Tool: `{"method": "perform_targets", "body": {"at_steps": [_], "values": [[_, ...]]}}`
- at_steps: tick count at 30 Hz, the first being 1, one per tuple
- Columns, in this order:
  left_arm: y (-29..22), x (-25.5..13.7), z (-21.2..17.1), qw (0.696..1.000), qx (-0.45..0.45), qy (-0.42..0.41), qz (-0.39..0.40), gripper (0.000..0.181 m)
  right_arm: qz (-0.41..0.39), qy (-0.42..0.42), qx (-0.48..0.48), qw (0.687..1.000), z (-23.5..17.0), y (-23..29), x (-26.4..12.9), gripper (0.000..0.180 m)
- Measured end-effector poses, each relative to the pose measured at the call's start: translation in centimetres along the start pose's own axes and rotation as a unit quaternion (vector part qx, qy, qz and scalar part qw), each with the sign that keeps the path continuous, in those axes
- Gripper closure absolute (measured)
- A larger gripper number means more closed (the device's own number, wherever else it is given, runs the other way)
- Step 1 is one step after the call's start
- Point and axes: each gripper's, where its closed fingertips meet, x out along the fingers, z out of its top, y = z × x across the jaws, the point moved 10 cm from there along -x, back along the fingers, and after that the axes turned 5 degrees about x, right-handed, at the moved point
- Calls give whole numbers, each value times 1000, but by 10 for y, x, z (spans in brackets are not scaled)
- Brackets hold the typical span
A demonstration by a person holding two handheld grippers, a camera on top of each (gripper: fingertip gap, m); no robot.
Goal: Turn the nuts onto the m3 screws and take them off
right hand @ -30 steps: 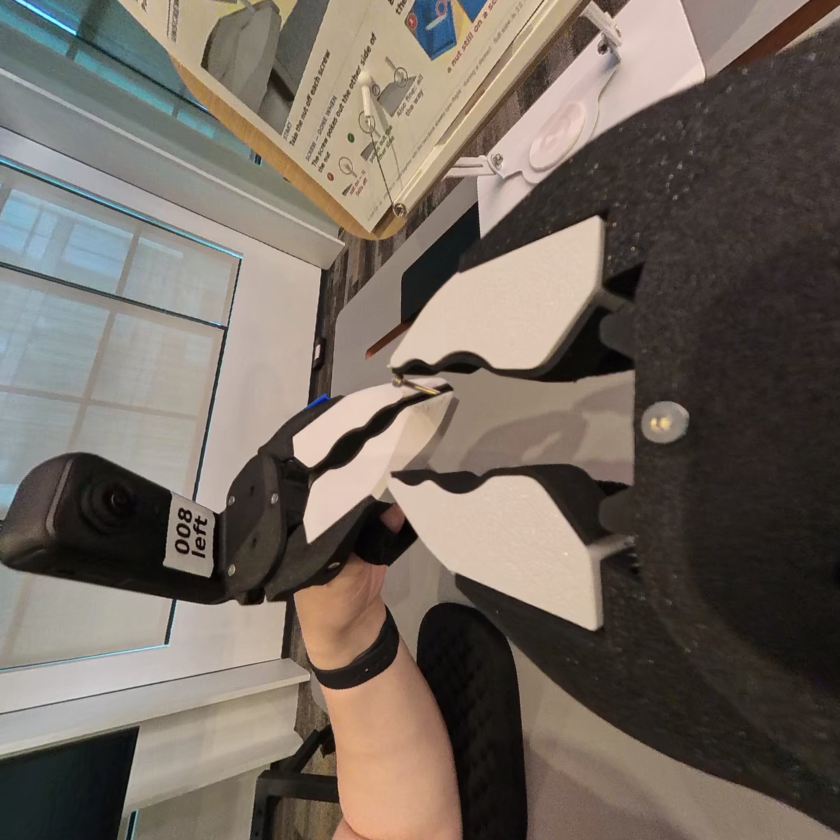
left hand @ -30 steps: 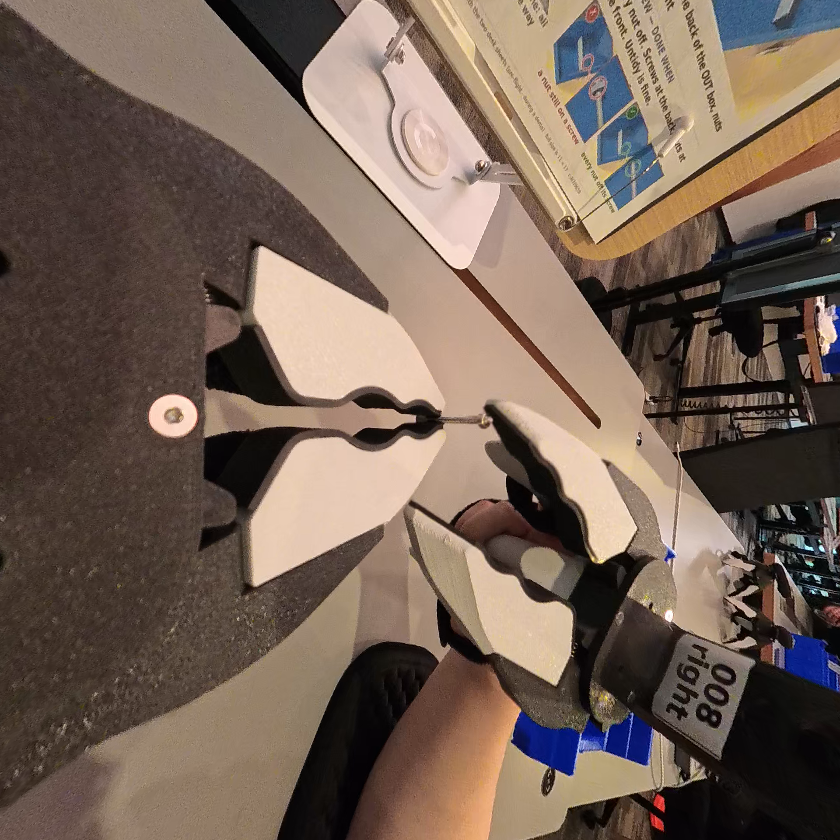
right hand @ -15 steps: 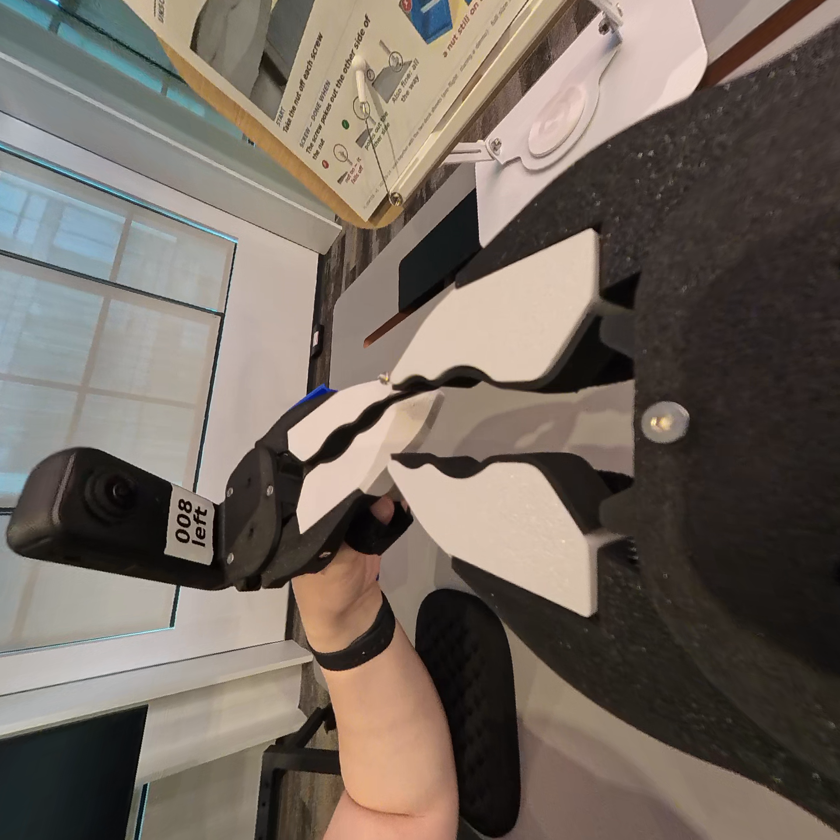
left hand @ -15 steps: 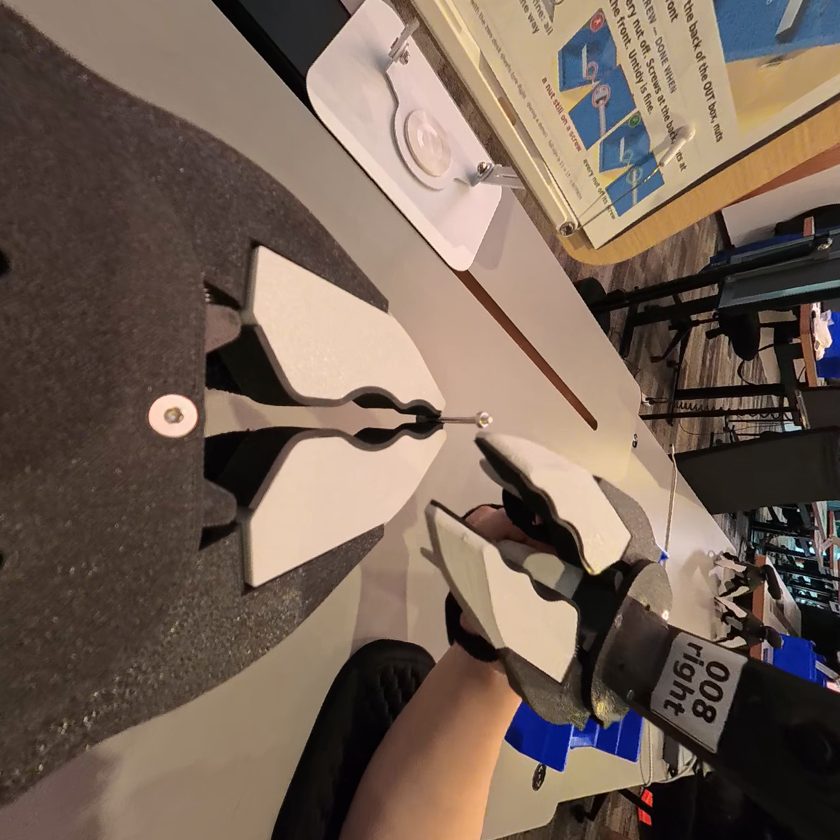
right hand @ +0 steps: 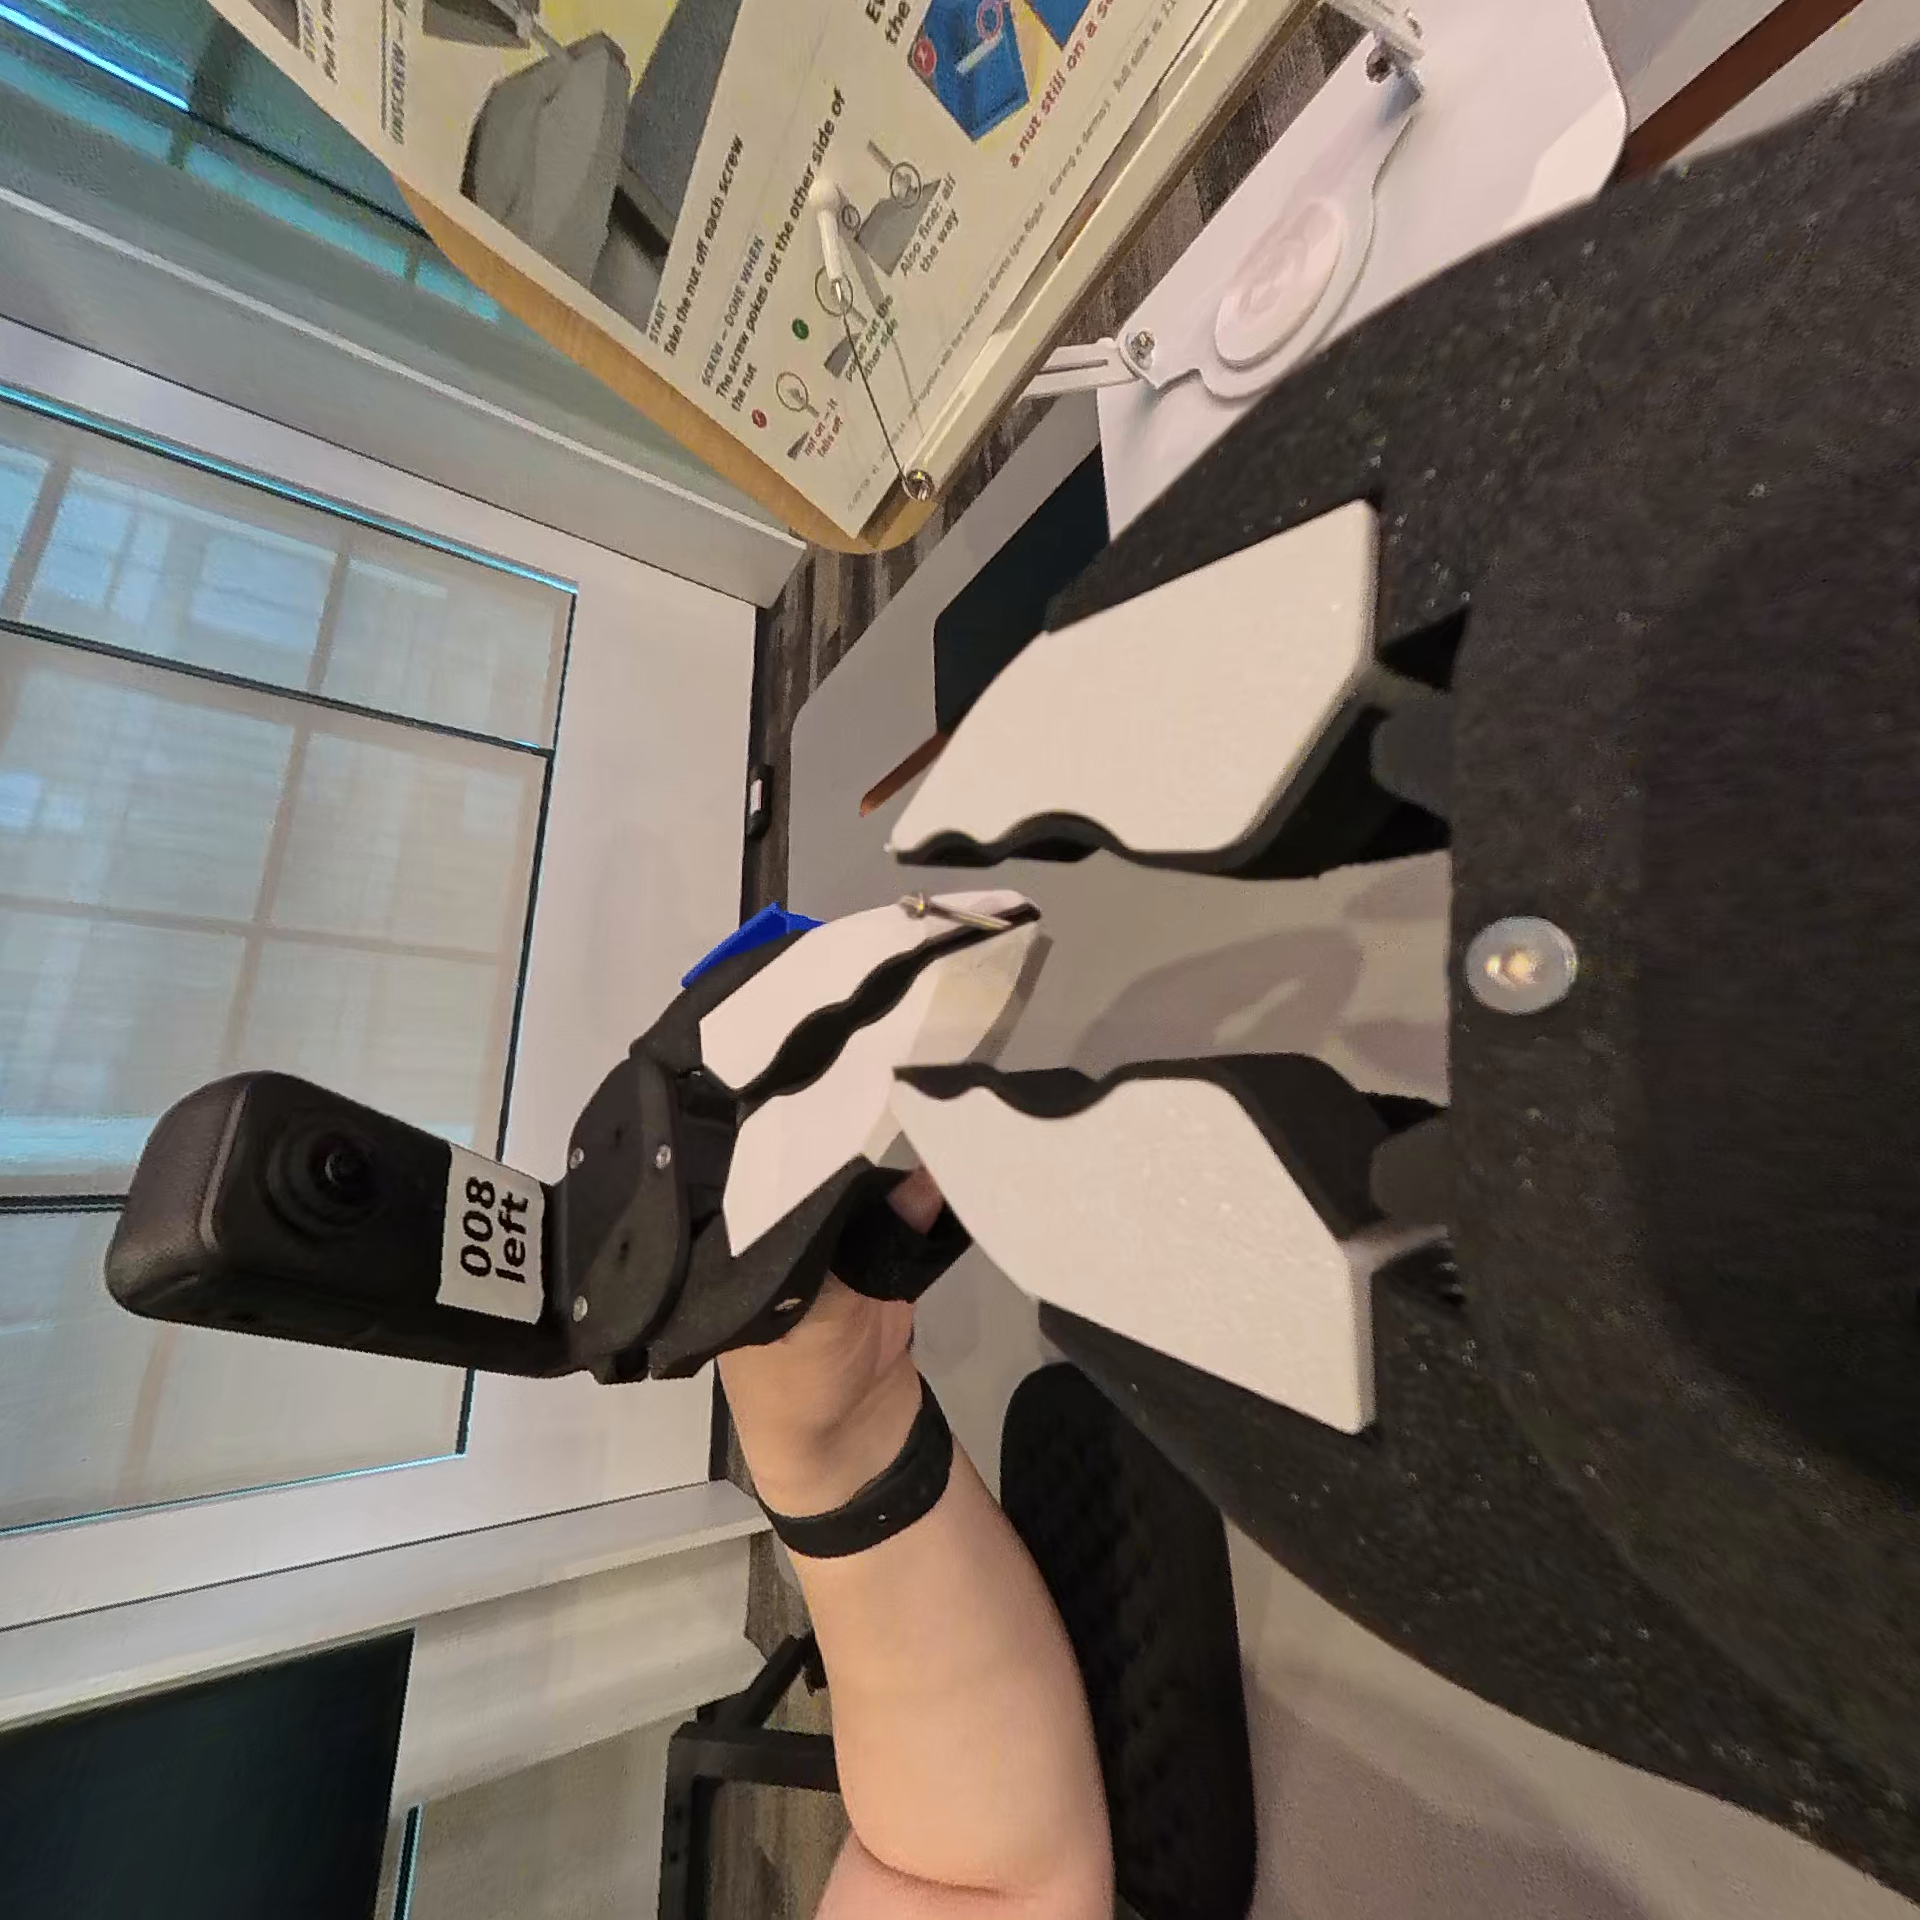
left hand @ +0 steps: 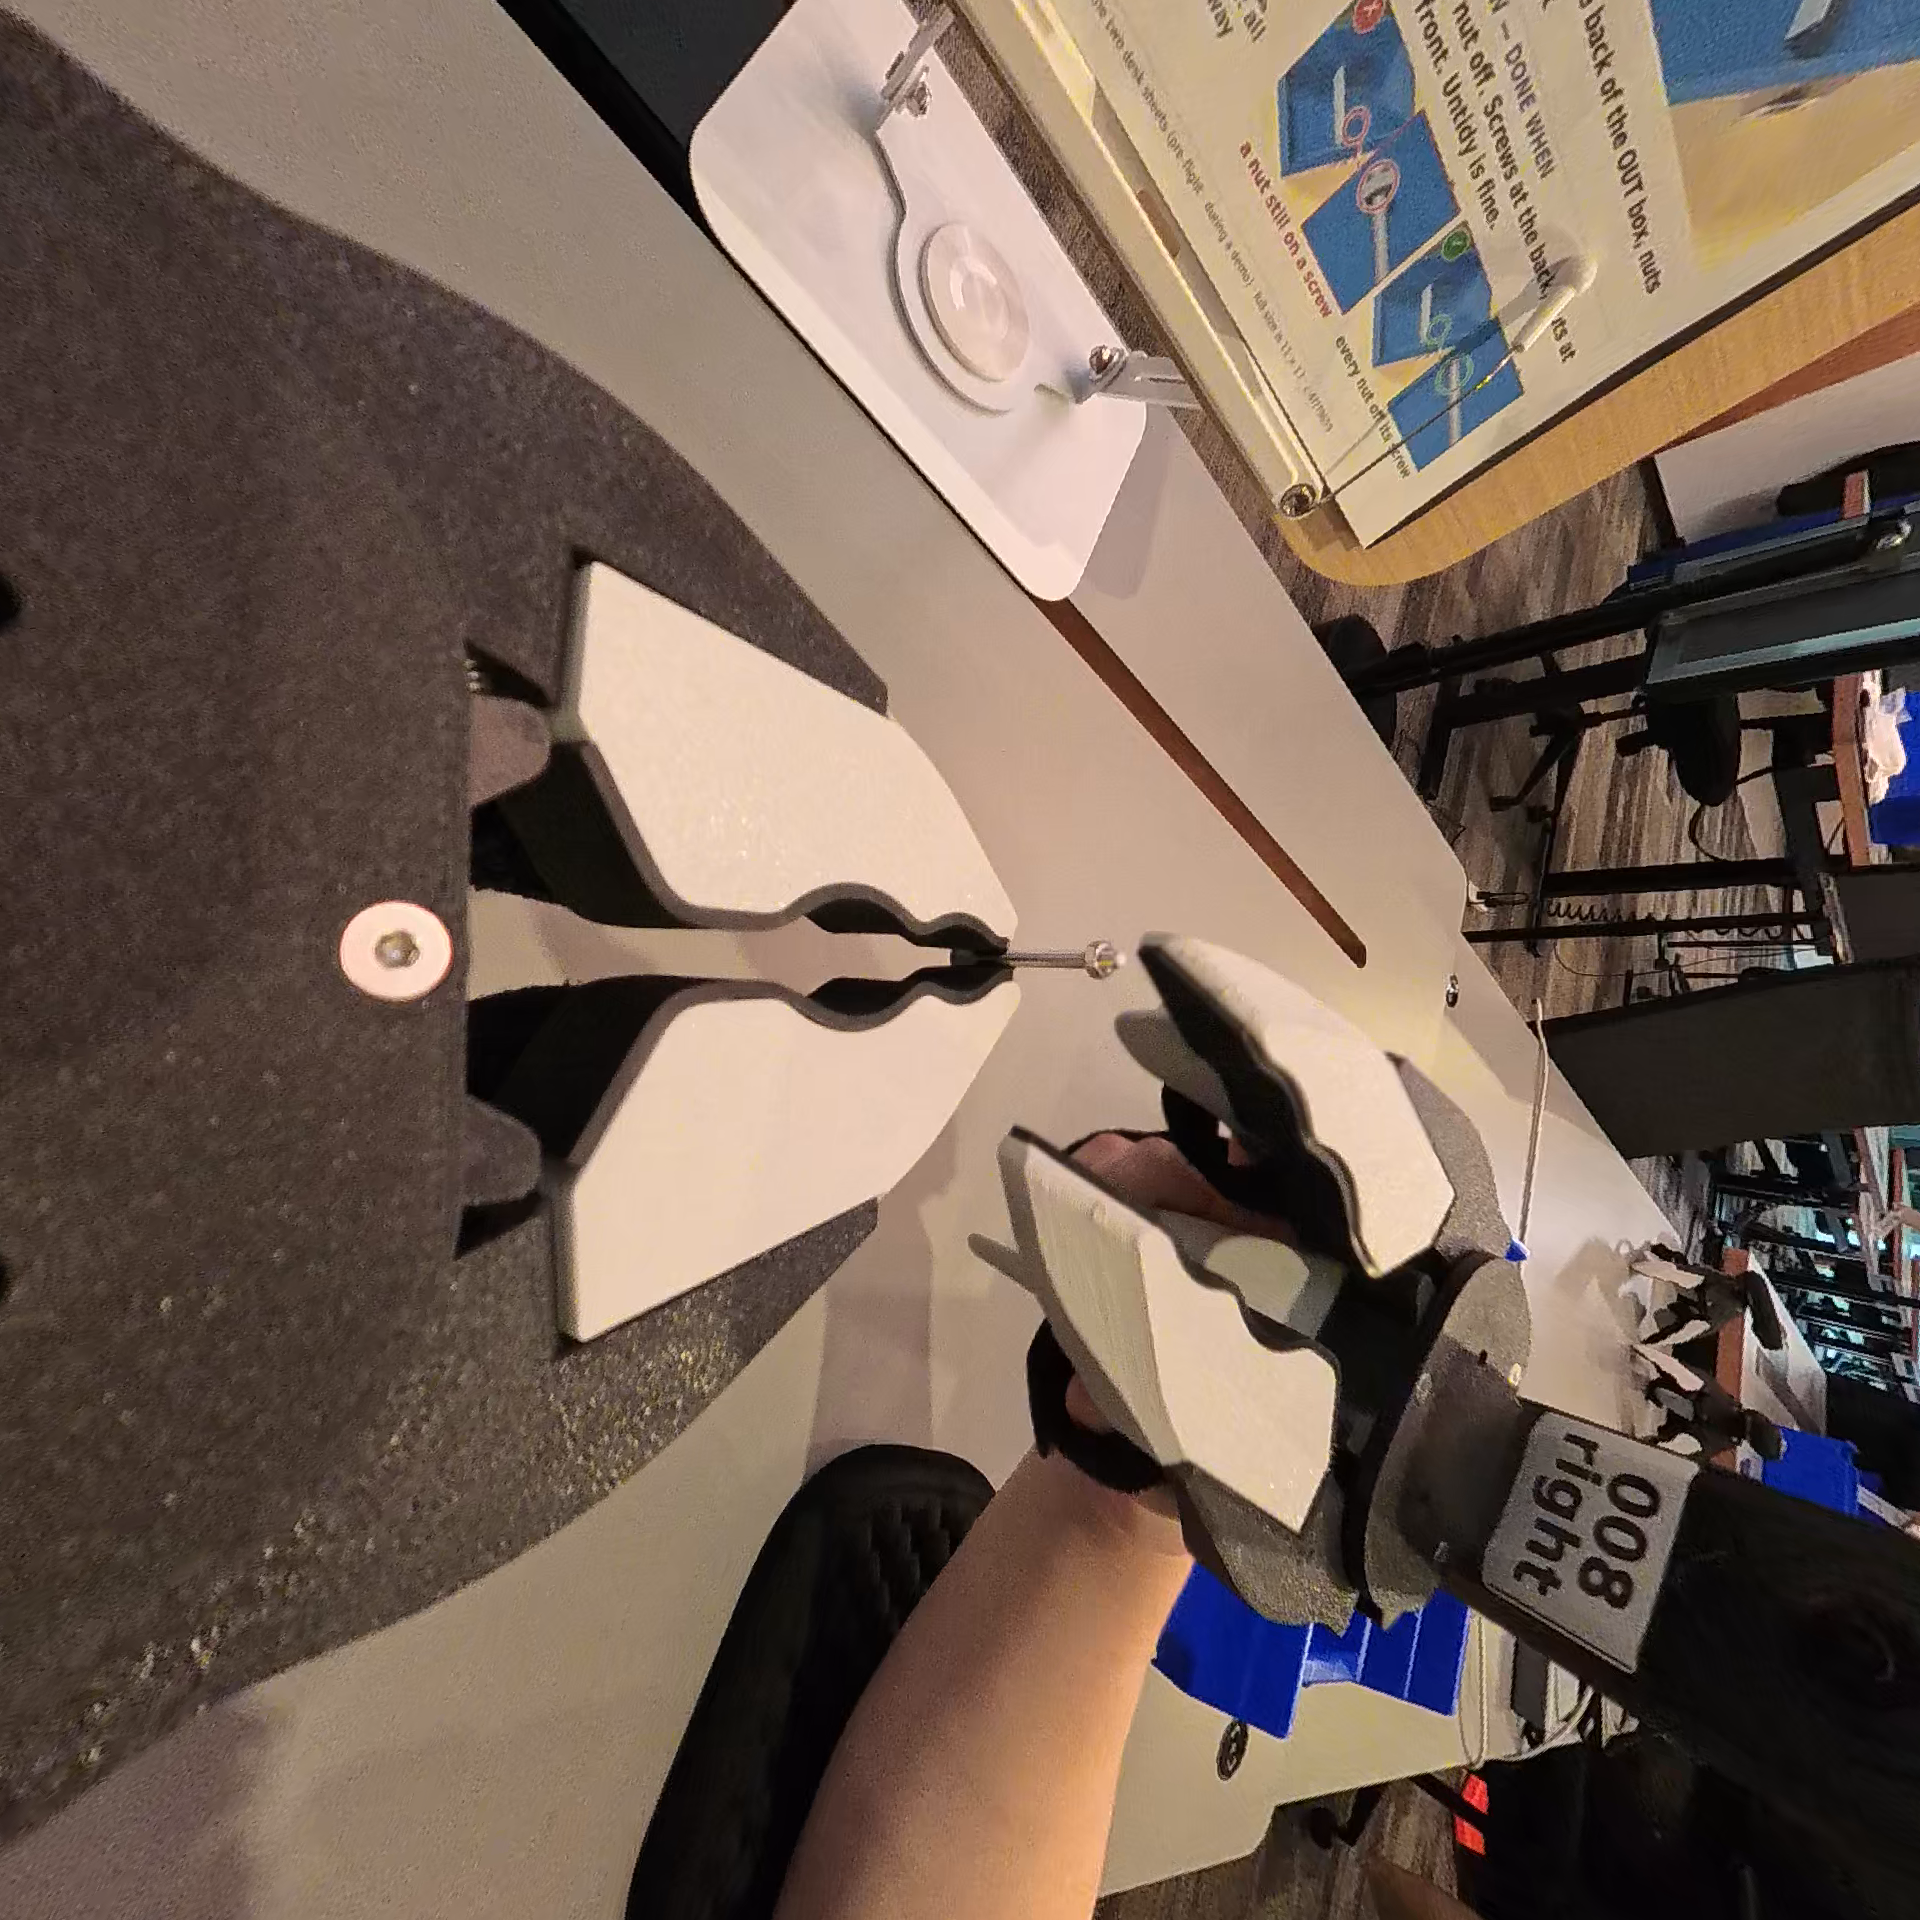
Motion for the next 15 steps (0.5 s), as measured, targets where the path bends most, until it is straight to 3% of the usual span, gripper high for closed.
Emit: {"method": "perform_targets", "body": {"at_steps": [5,8,12,15], "values": [[-1,0,0,1000,3,2,2,179,10,22,-8,1000,-2,3,3,143],[1,-1,0,1000,-3,-2,3,179,23,20,0,1000,-1,0,-1,158],[-1,1,0,1000,-1,1,-7,179,2,8,3,1000,-2,-1,2,141],[-1,1,0,1000,4,5,0,179,13,23,-7,1000,-2,2,4,141]]}}
